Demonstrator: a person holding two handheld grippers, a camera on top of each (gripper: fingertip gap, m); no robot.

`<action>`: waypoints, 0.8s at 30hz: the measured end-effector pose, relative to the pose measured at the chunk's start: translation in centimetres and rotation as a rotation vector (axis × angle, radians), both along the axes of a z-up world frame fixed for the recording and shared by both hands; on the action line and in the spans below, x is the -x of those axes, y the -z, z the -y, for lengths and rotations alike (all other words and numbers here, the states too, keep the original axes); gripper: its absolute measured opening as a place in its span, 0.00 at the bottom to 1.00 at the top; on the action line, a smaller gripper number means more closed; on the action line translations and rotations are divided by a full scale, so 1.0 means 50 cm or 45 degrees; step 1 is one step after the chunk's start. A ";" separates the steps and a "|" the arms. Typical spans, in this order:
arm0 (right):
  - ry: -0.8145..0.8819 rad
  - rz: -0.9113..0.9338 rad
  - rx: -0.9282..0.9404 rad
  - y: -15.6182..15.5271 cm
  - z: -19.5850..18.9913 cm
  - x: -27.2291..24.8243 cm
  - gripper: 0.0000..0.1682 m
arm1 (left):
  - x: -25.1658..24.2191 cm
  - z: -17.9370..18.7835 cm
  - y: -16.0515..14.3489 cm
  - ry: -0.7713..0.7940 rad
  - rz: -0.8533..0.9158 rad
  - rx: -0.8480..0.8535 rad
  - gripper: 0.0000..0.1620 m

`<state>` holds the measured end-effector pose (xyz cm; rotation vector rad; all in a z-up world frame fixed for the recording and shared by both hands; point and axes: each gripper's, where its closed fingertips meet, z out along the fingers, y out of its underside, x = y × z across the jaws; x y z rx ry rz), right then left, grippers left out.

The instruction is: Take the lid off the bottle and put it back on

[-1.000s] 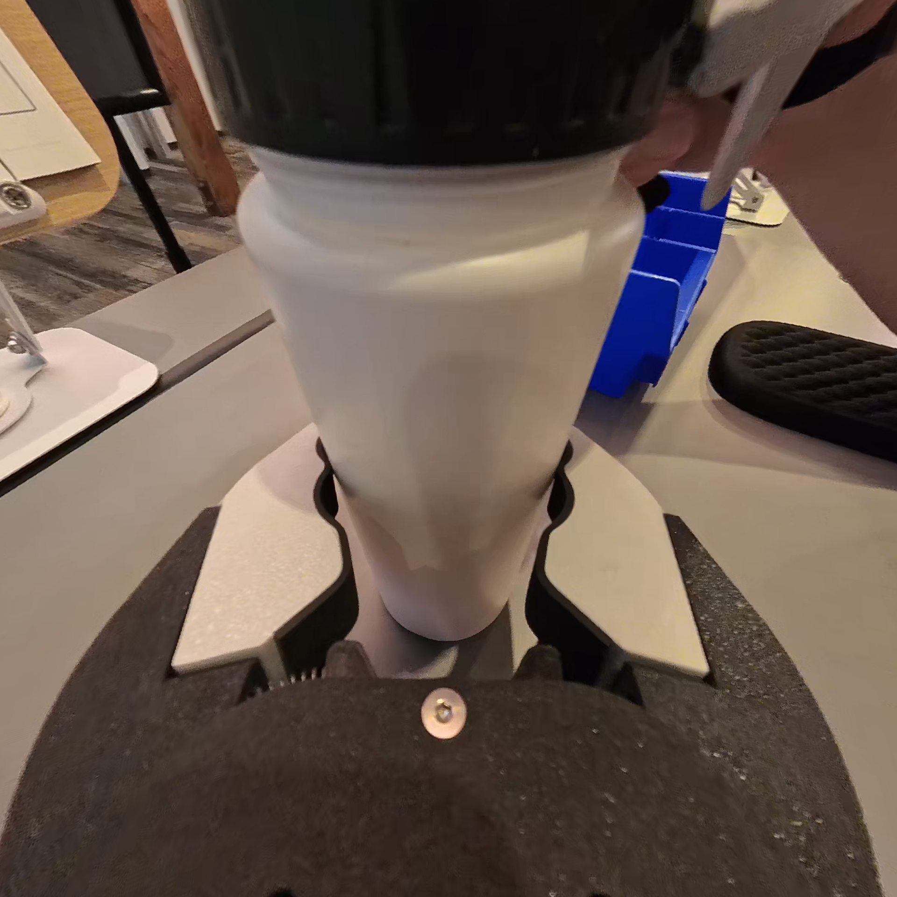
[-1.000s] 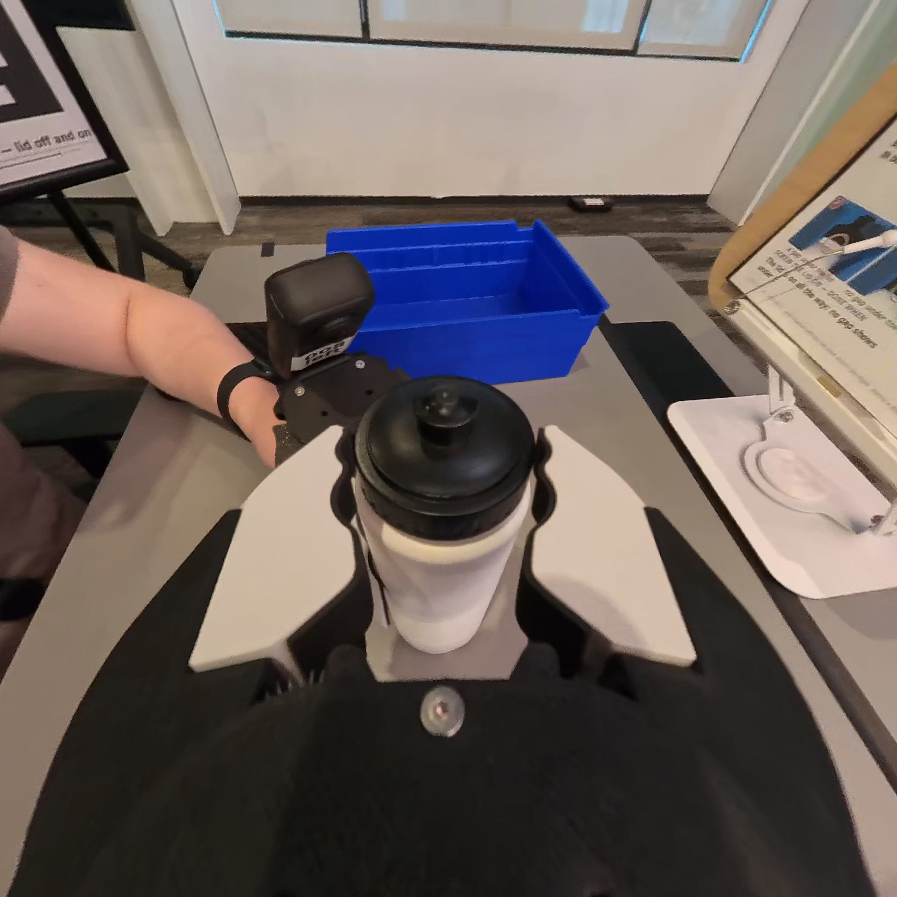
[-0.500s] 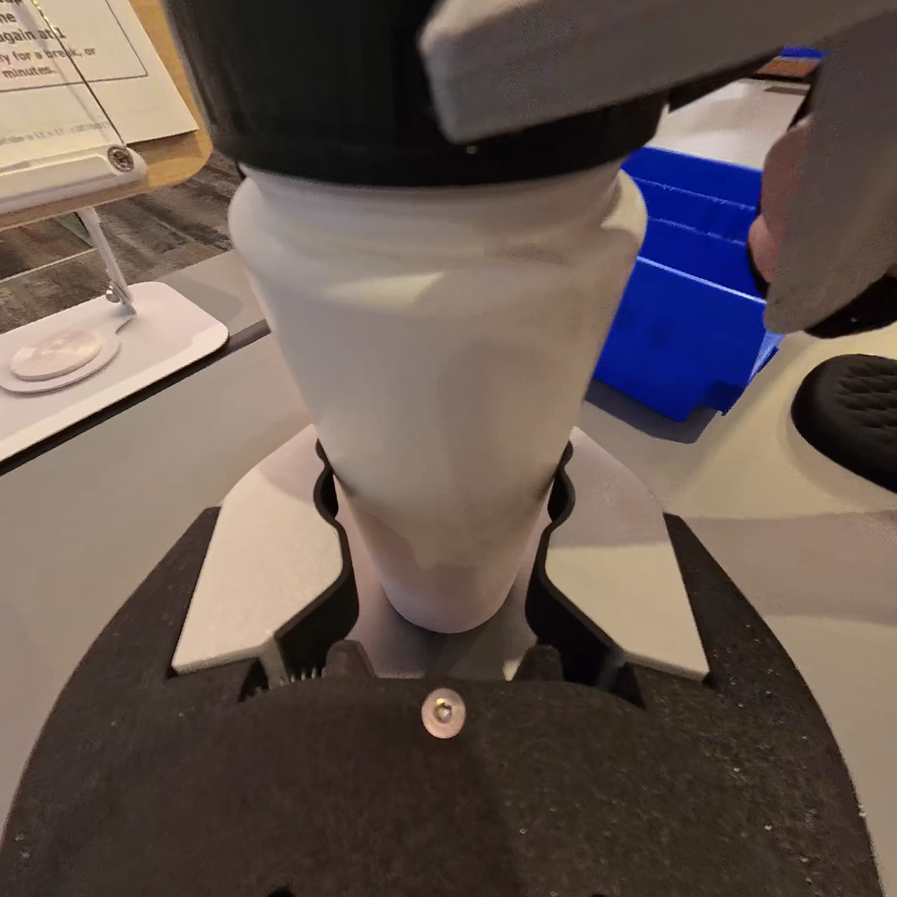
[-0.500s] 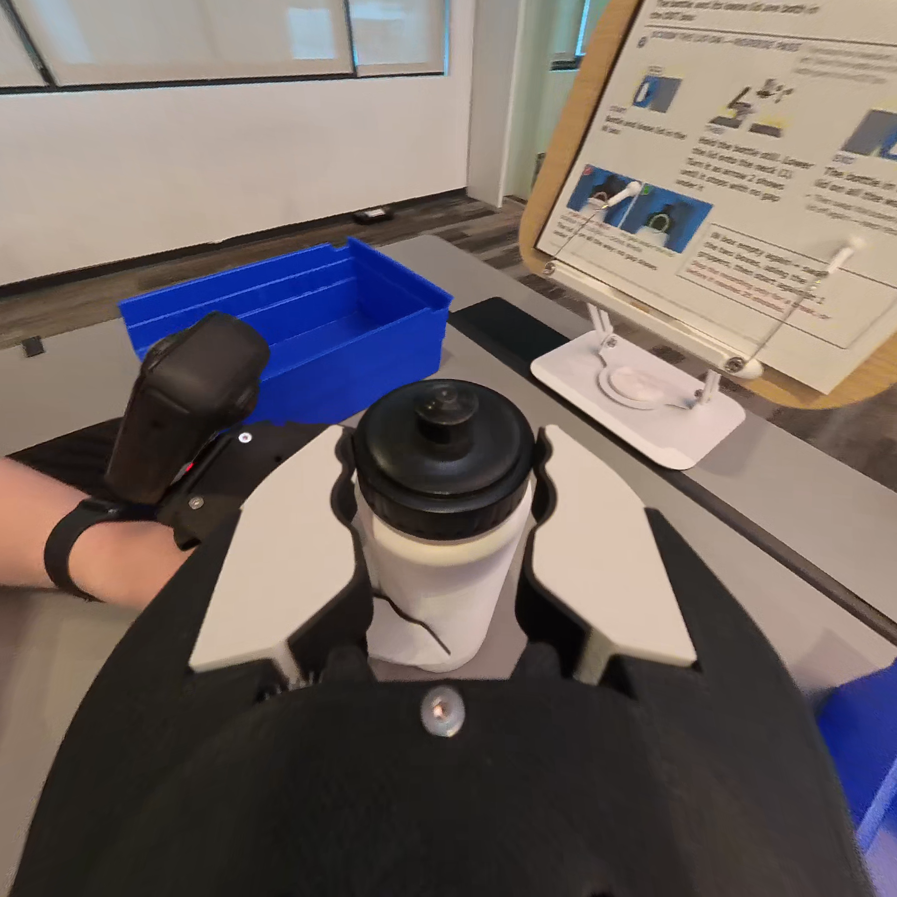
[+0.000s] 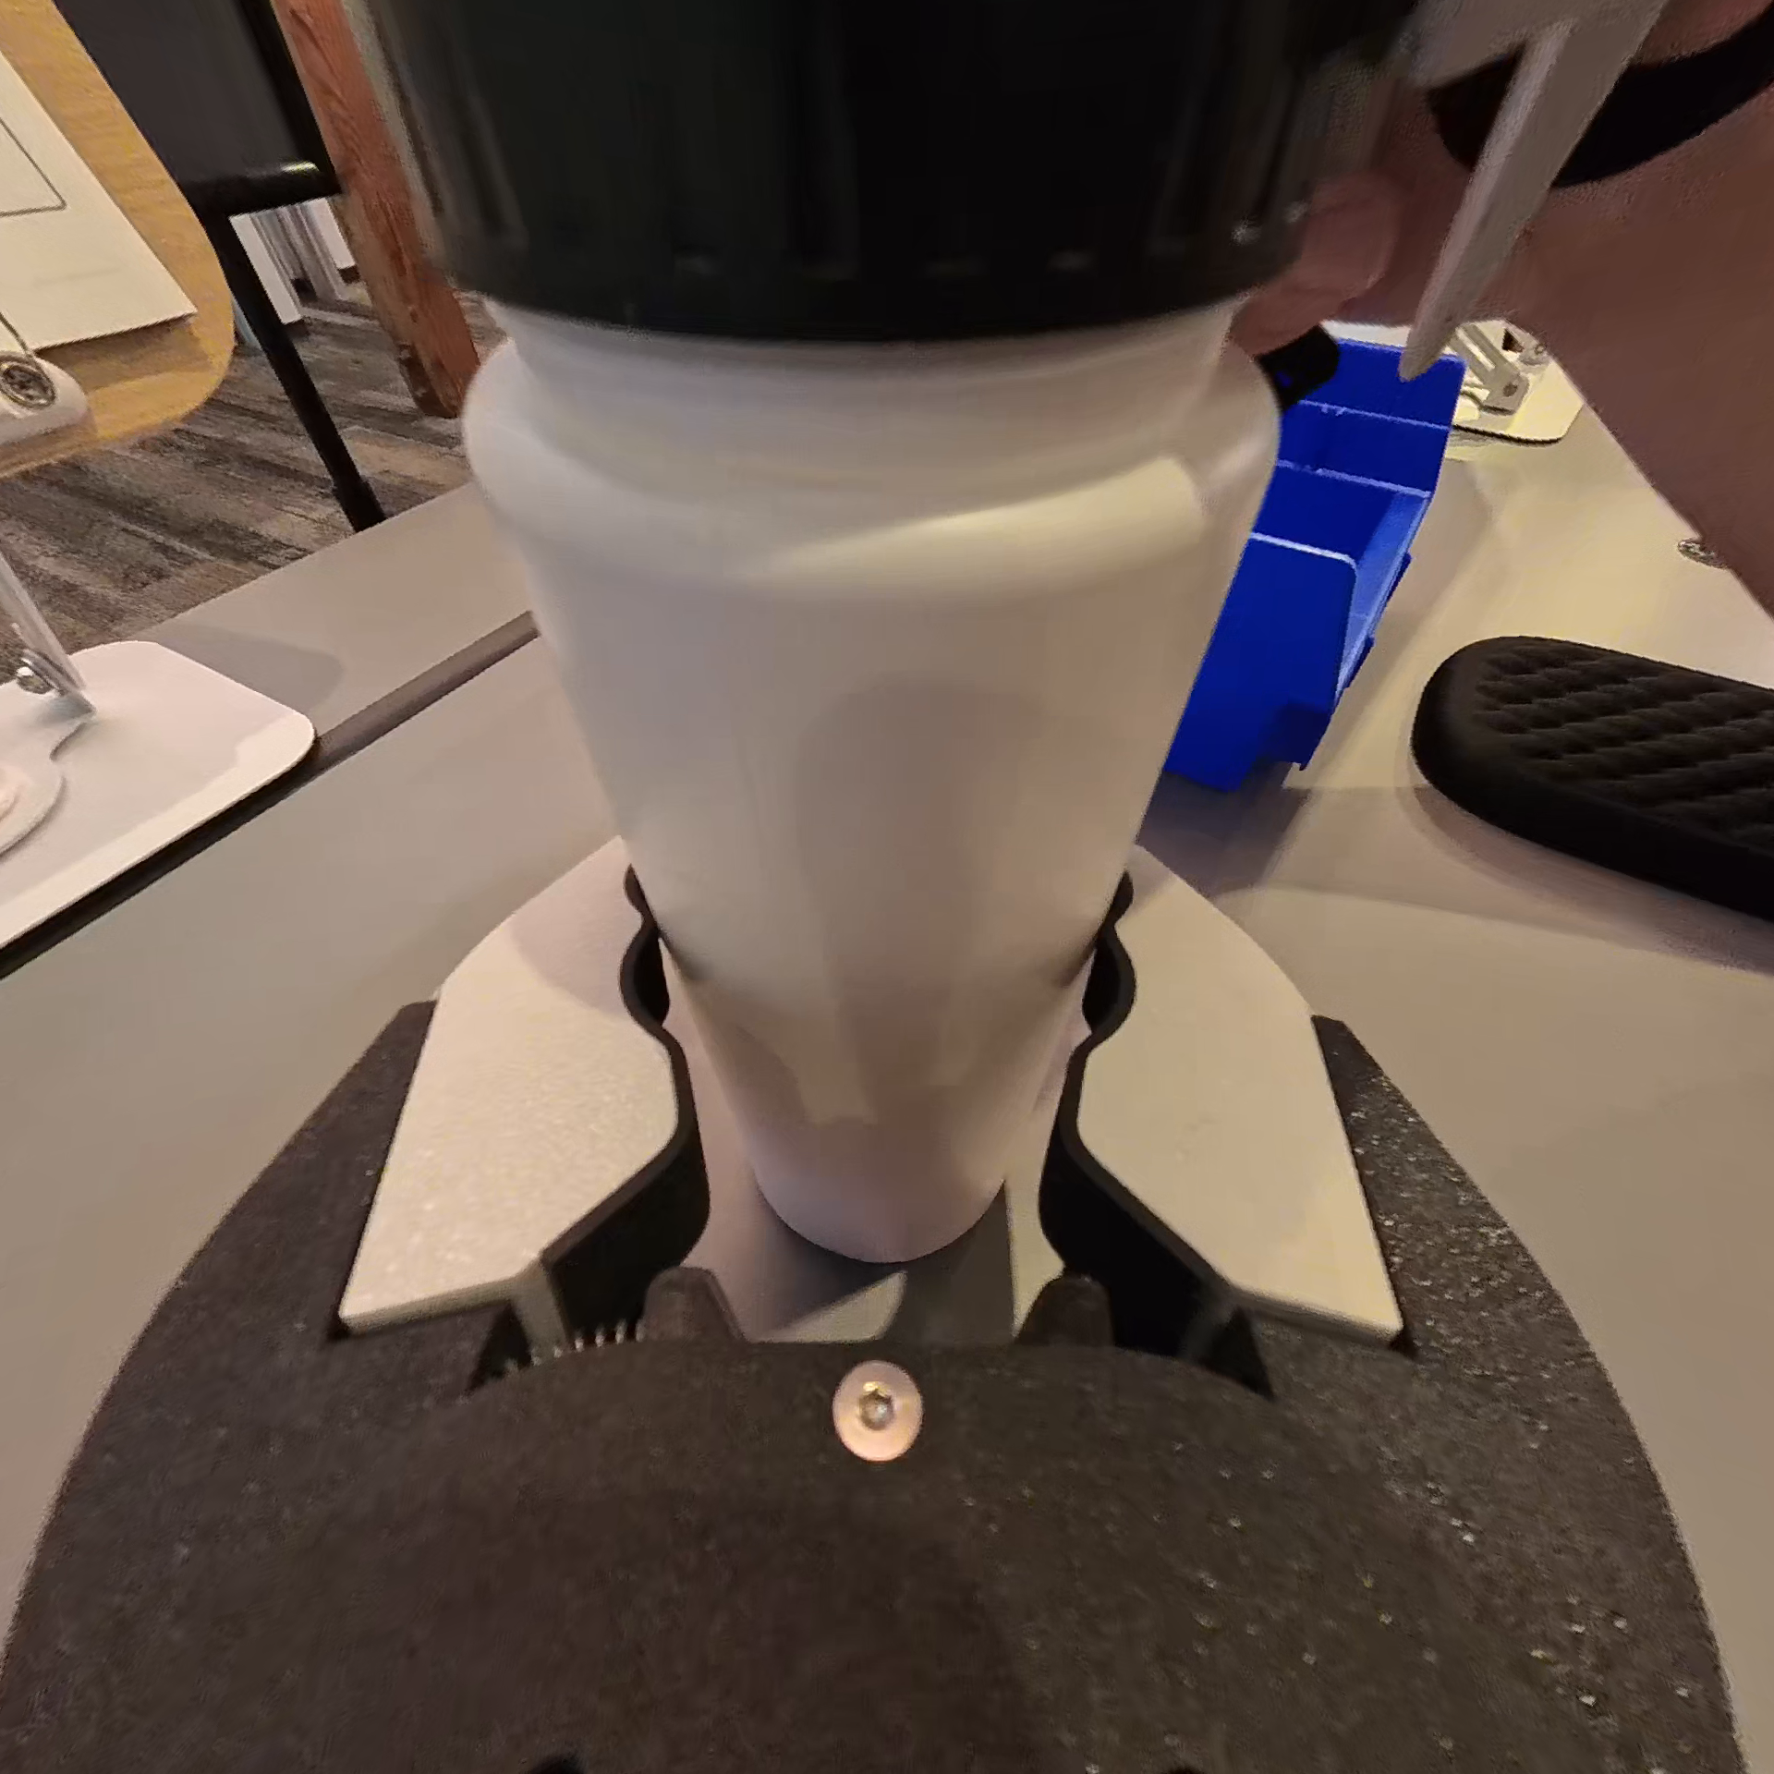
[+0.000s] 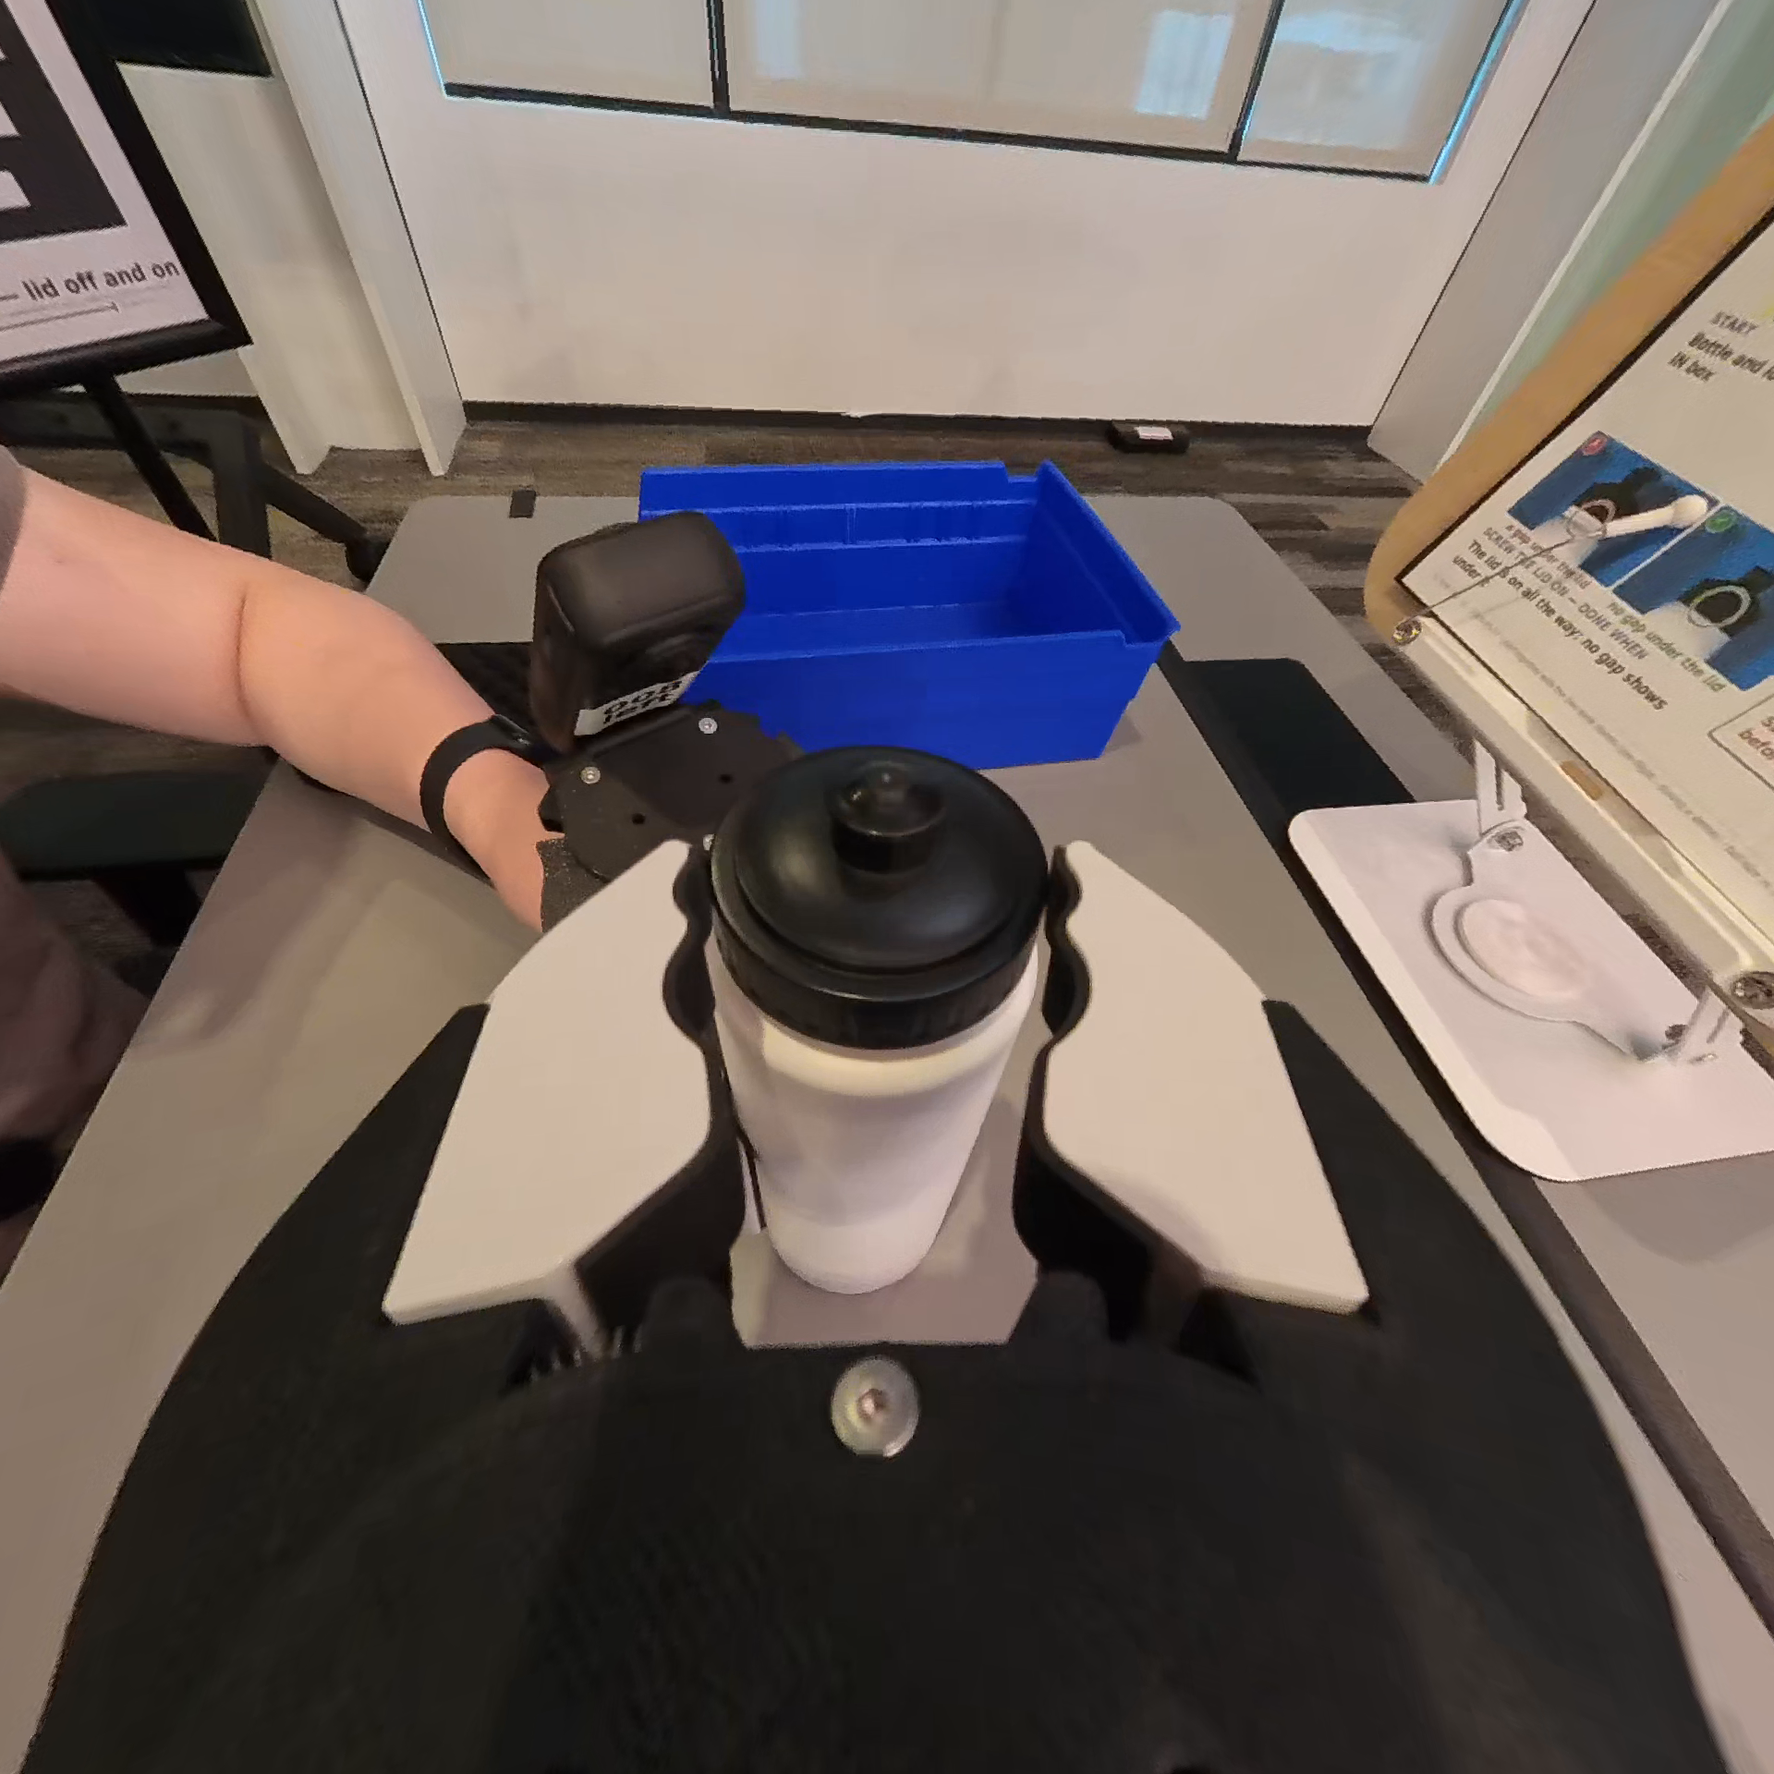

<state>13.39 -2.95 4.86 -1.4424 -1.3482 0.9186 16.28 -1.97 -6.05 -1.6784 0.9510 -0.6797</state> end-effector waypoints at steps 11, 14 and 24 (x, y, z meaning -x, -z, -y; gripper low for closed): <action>0.565 -0.045 0.060 0.000 -0.035 -0.002 0.41 | 0.005 -0.024 0.002 -0.163 -0.026 0.043 0.54; 0.736 -0.094 0.004 -0.001 -0.037 0.003 0.41 | 0.012 -0.029 0.003 -0.201 -0.039 0.025 0.54; 0.103 0.042 -0.028 0.013 0.006 -0.013 0.48 | 0.004 0.002 0.004 -0.014 -0.029 0.012 0.54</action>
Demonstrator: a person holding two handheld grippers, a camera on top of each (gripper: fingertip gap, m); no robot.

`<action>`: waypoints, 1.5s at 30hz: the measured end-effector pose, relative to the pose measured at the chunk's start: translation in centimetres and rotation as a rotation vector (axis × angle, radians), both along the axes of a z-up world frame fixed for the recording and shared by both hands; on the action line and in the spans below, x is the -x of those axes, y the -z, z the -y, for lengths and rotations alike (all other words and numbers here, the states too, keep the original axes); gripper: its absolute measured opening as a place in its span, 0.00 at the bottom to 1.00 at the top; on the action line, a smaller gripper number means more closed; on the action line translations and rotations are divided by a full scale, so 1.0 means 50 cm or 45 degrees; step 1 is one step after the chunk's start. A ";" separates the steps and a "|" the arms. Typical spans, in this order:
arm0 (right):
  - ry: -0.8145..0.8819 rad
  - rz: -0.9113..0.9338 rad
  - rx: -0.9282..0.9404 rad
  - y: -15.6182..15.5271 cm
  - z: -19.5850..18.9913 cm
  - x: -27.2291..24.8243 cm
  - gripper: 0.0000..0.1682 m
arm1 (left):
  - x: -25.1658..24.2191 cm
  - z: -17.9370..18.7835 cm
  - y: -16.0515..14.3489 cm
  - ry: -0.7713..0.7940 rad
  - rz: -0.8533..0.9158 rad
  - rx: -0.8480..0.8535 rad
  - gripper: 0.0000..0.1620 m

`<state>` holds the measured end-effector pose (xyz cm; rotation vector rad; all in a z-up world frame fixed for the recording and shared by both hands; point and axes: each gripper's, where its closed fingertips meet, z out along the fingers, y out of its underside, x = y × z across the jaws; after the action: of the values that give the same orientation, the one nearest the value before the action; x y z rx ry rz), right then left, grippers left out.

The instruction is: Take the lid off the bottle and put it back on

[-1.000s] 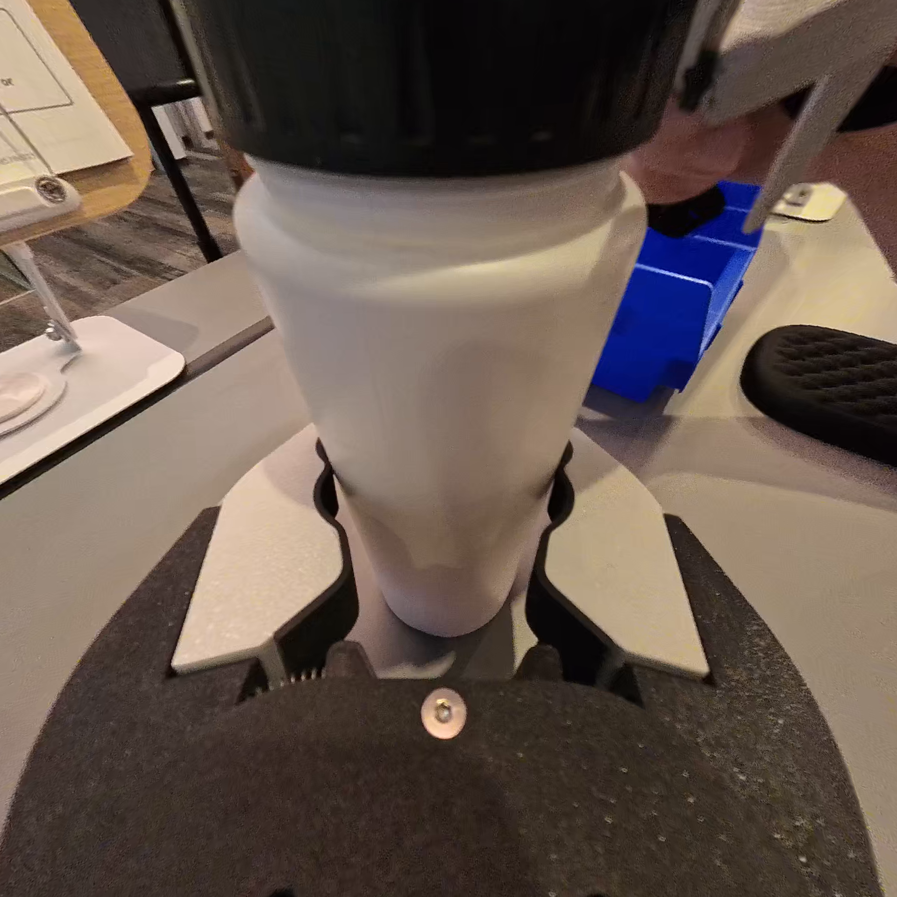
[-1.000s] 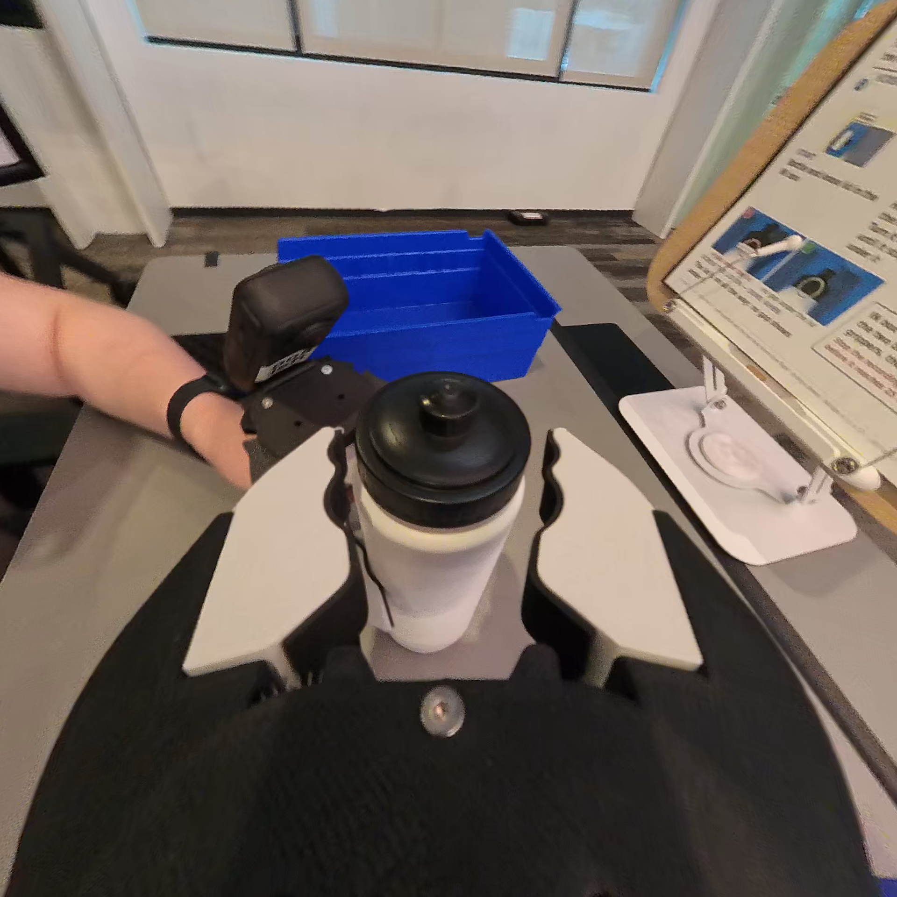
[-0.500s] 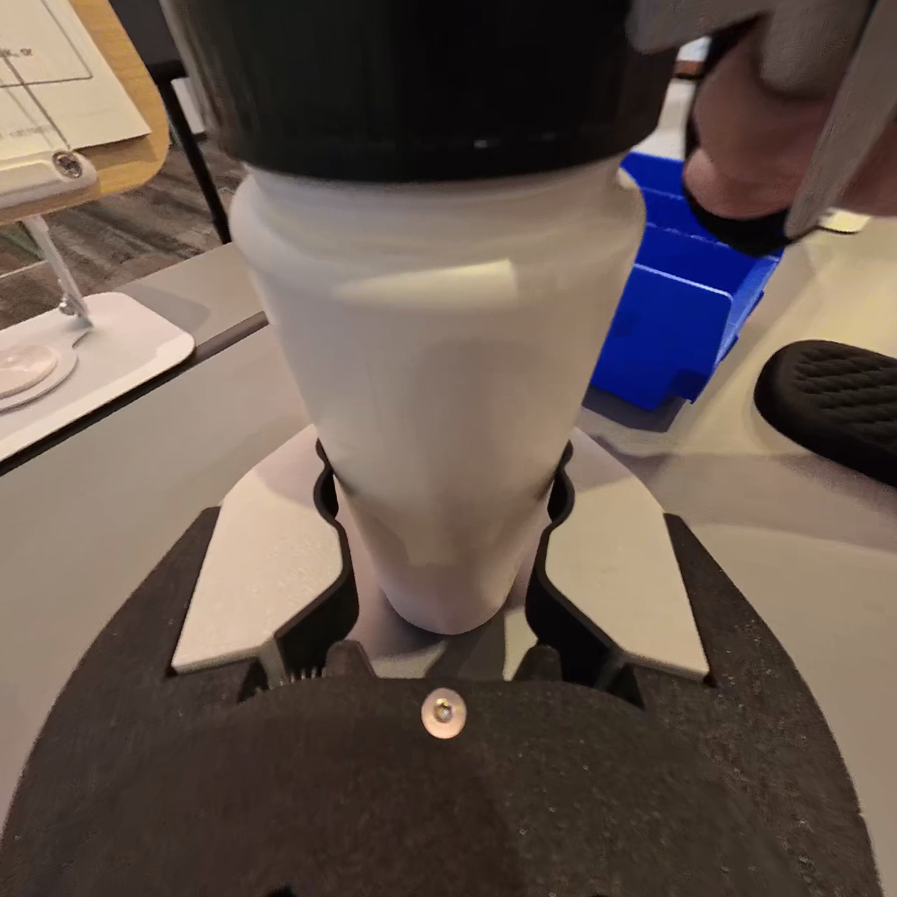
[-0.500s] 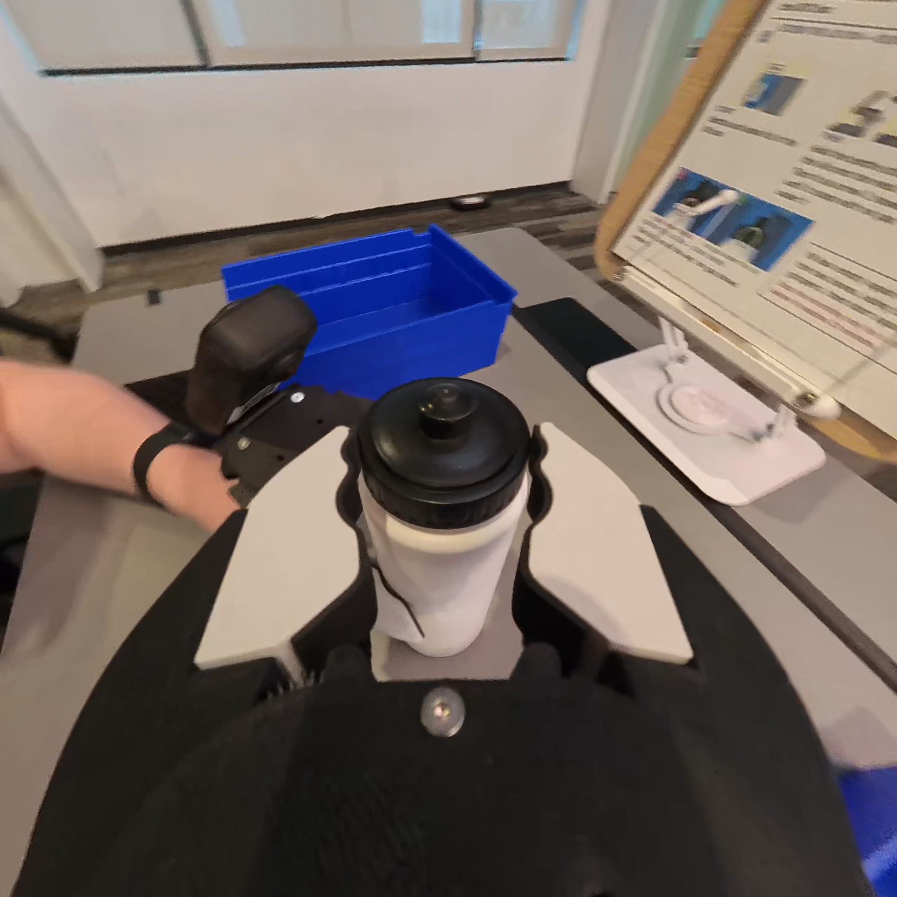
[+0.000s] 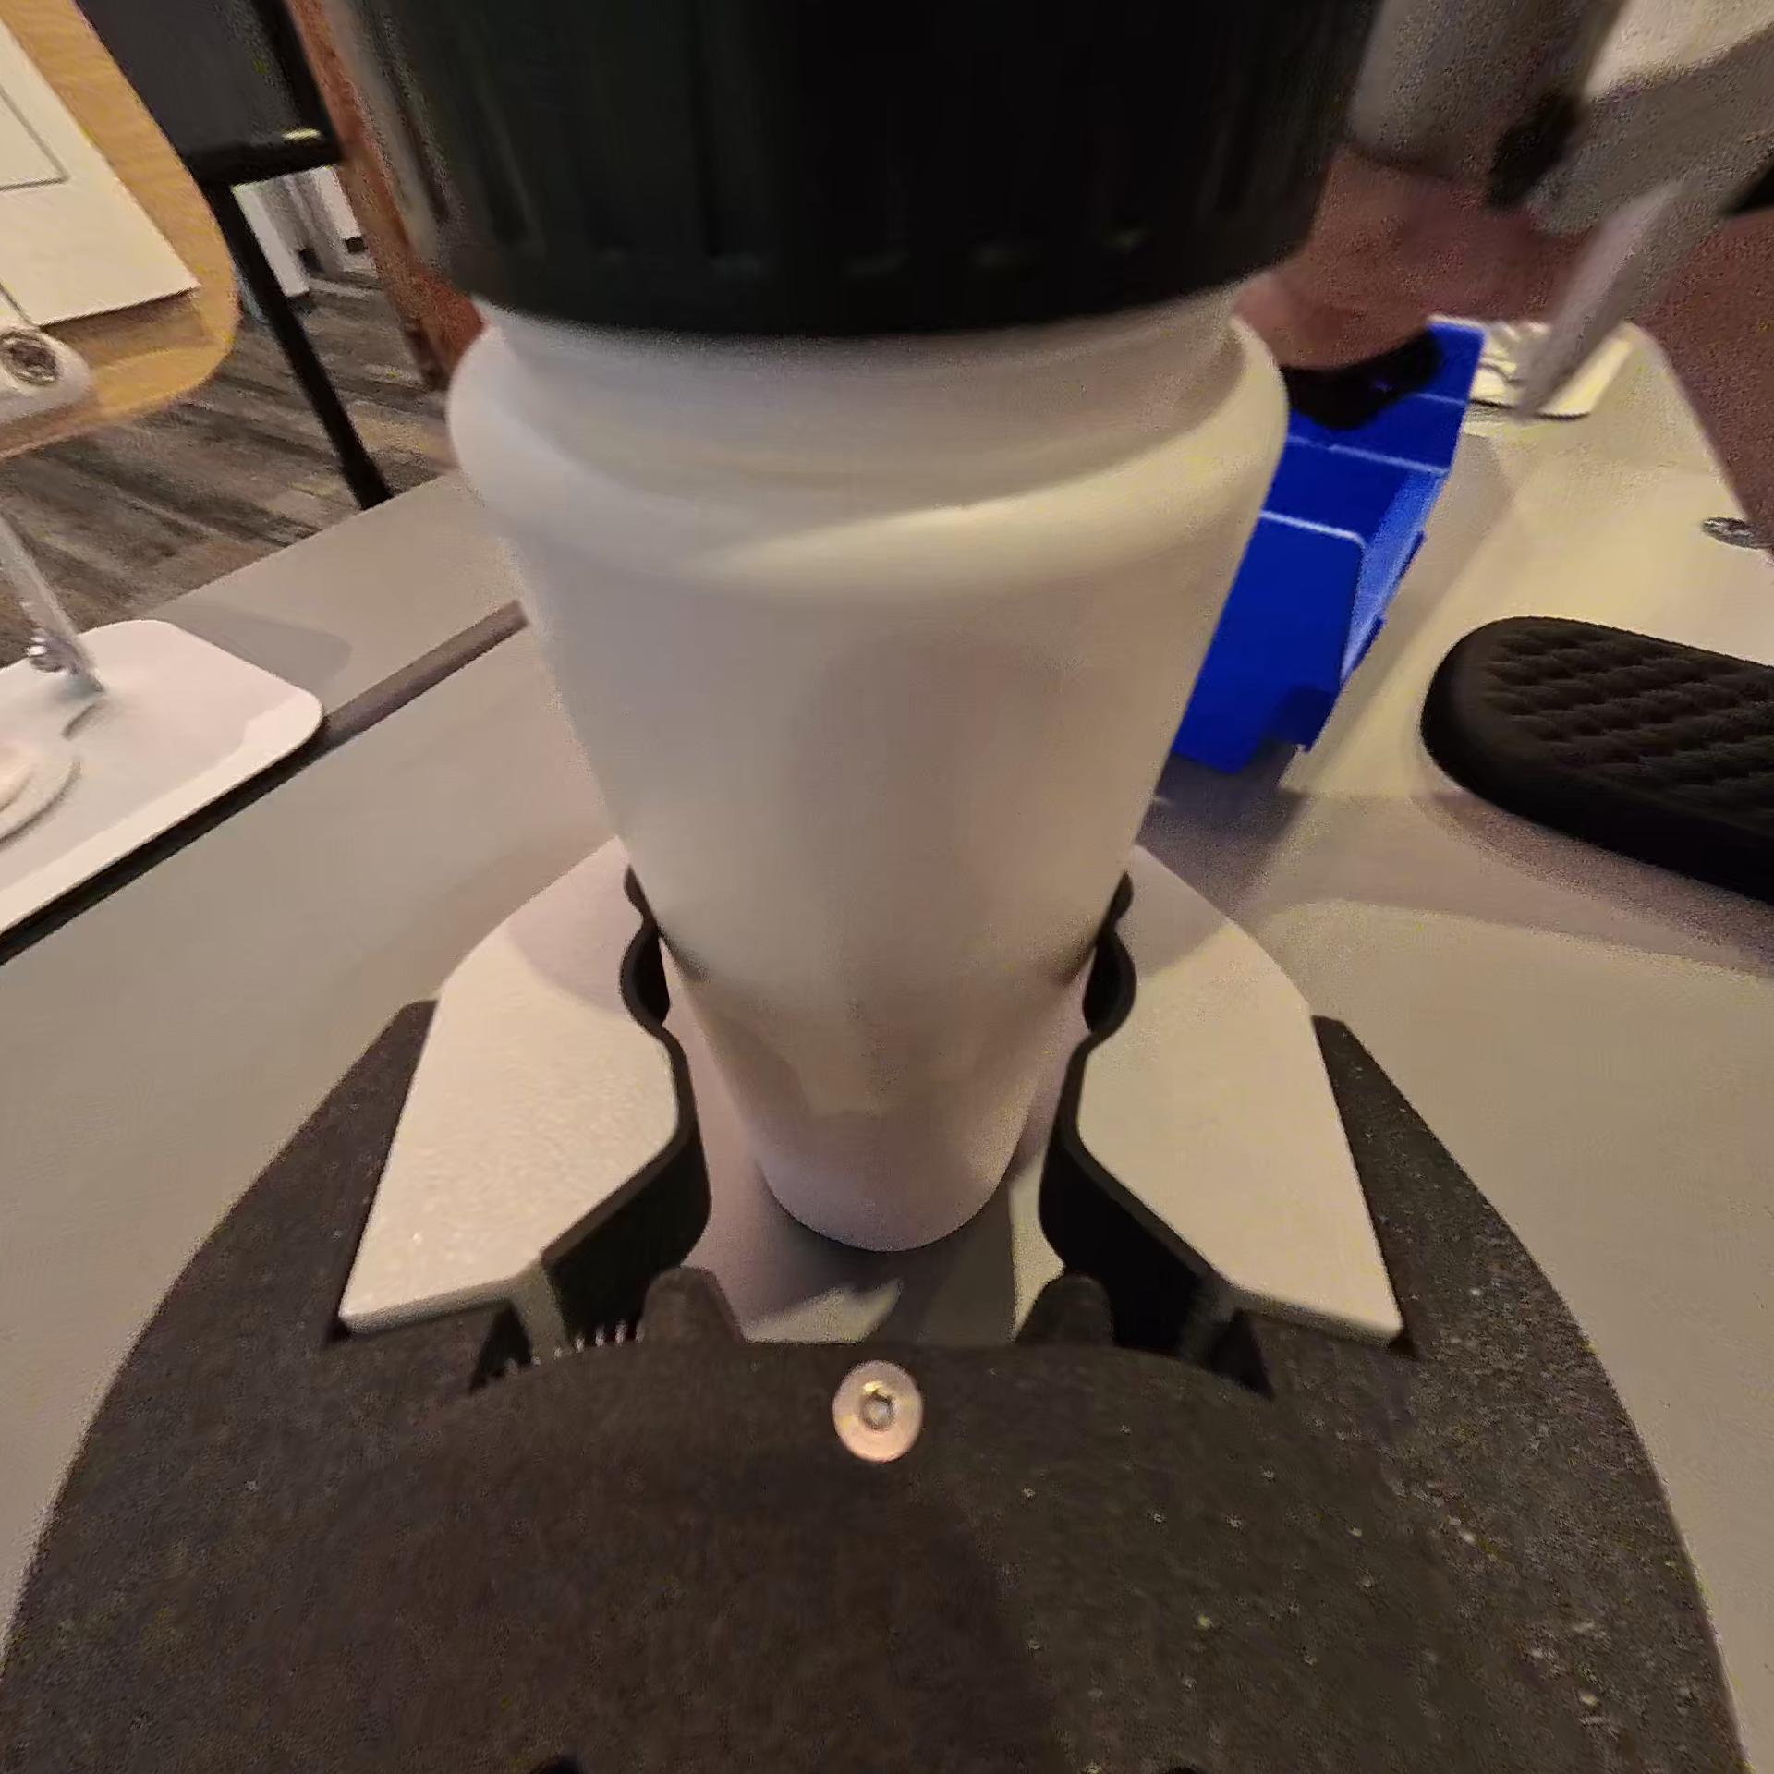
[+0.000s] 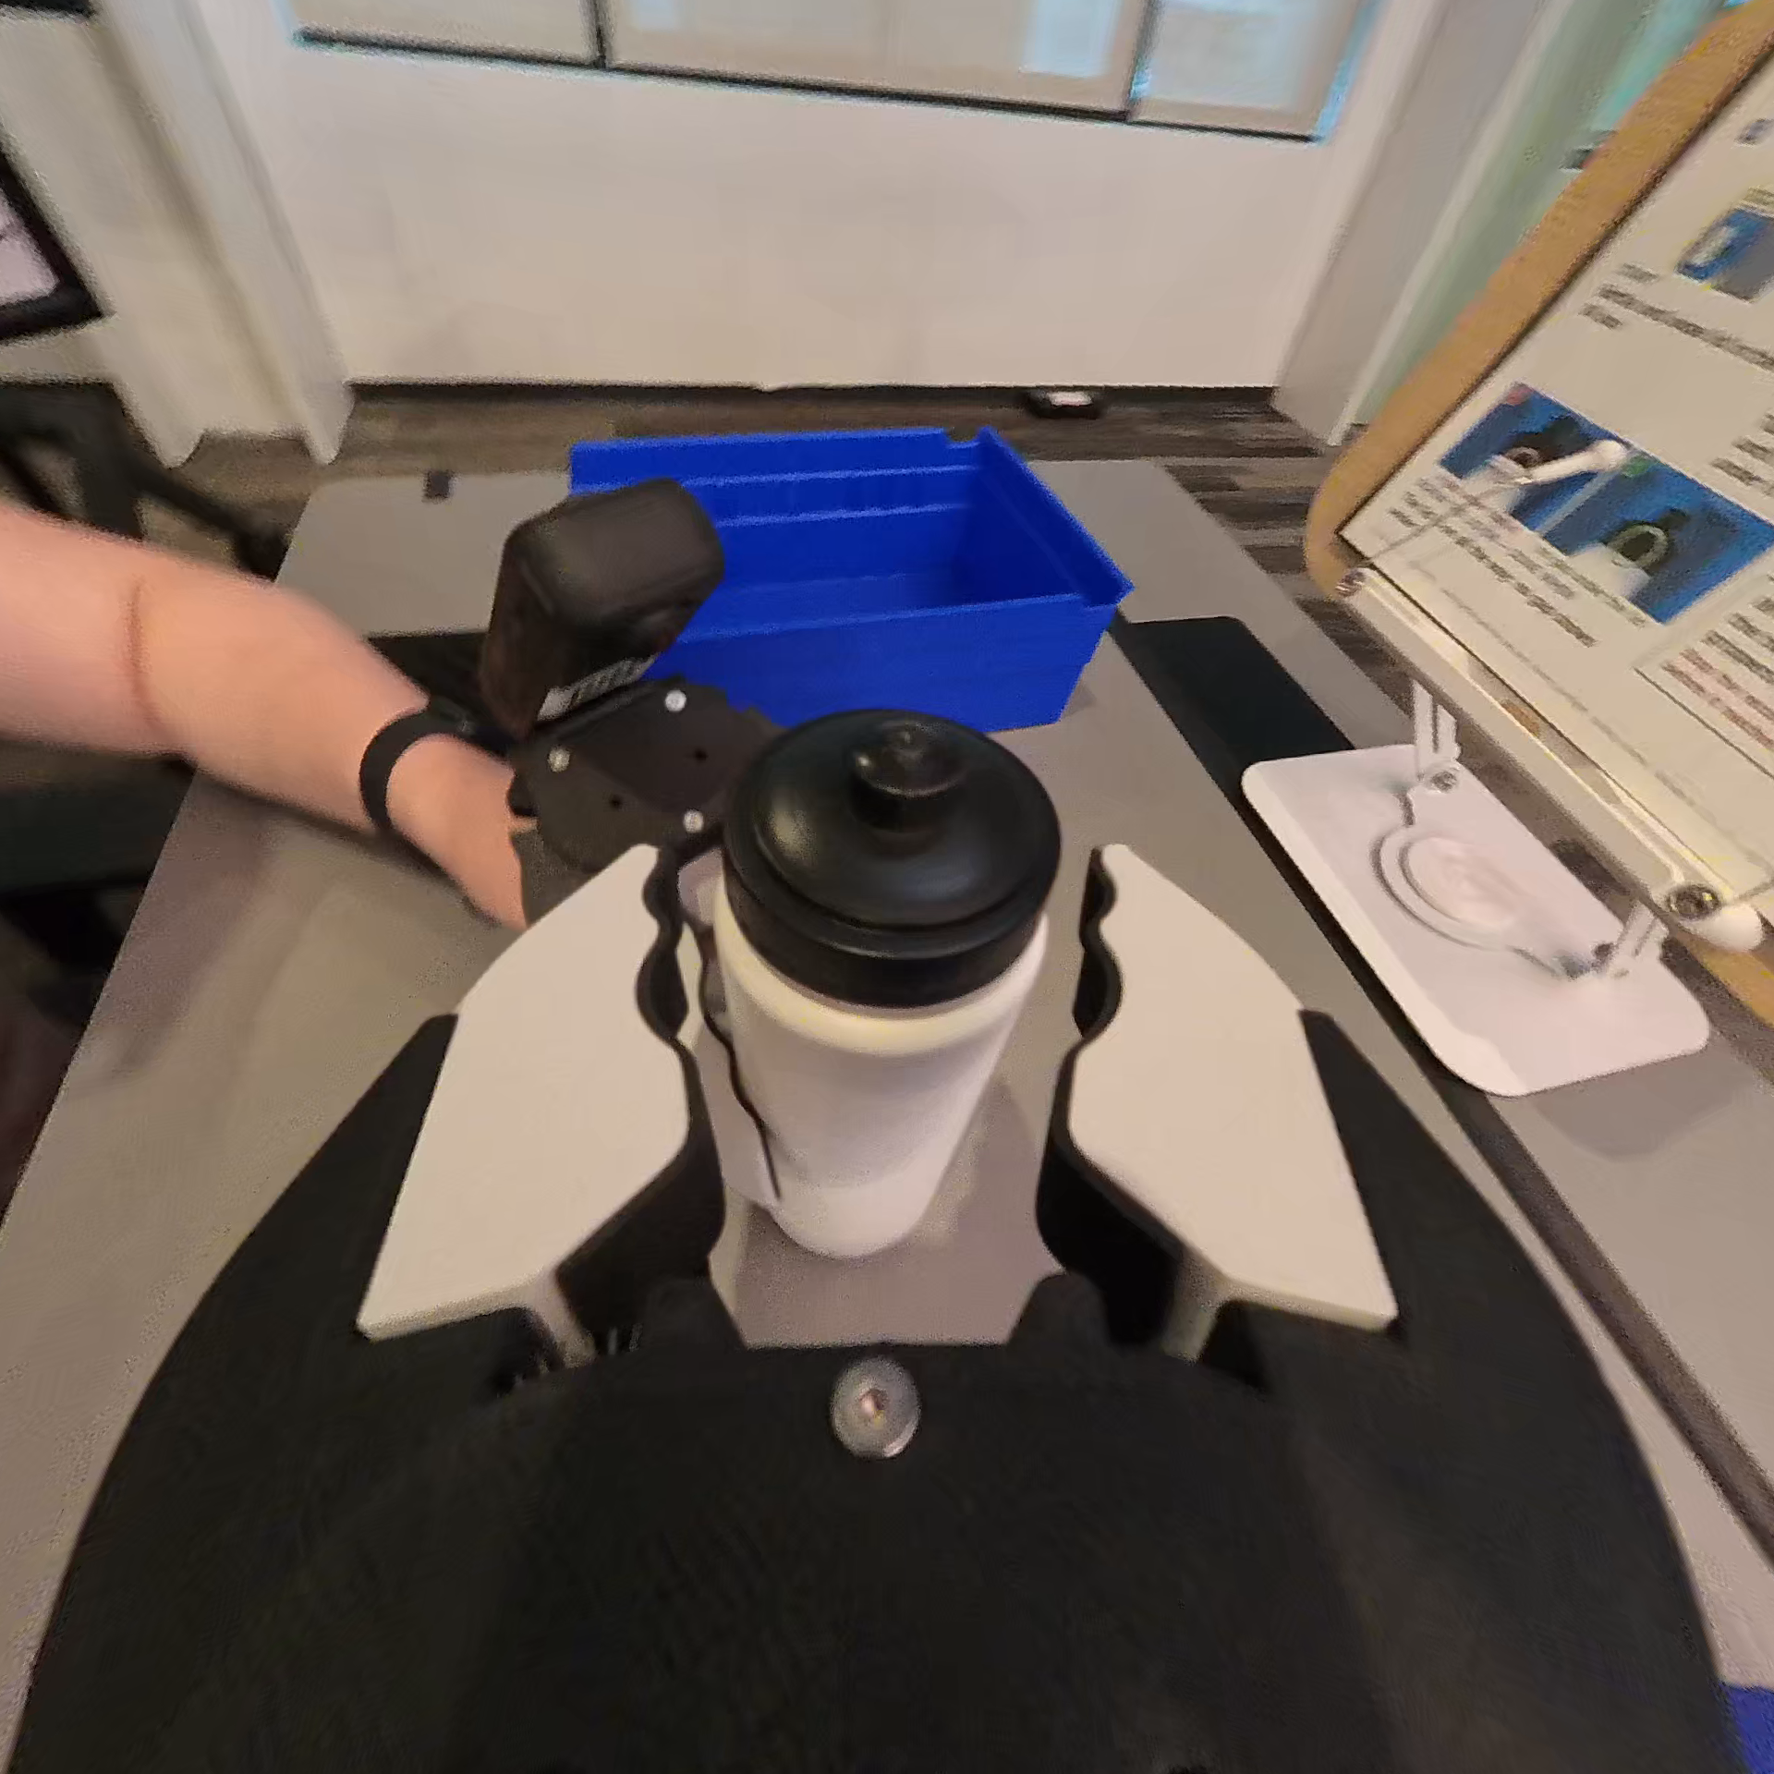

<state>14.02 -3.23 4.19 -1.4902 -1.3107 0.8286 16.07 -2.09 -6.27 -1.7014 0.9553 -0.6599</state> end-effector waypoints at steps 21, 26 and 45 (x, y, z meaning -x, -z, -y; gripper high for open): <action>0.732 -0.139 0.049 -0.006 -0.039 0.017 0.42 | 0.009 -0.026 0.002 -0.195 -0.021 0.033 0.53; 0.554 -0.119 0.051 0.003 -0.028 0.031 0.45 | 0.014 -0.021 0.002 -0.154 -0.015 0.024 0.53; -0.124 -0.001 -0.001 -0.014 0.002 0.022 0.45 | 0.005 -0.008 0.002 -0.072 -0.041 0.002 0.53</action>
<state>12.94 -3.34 4.91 -1.4340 -1.3917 0.8911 15.83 -1.69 -6.39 -1.7391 0.9259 -0.5975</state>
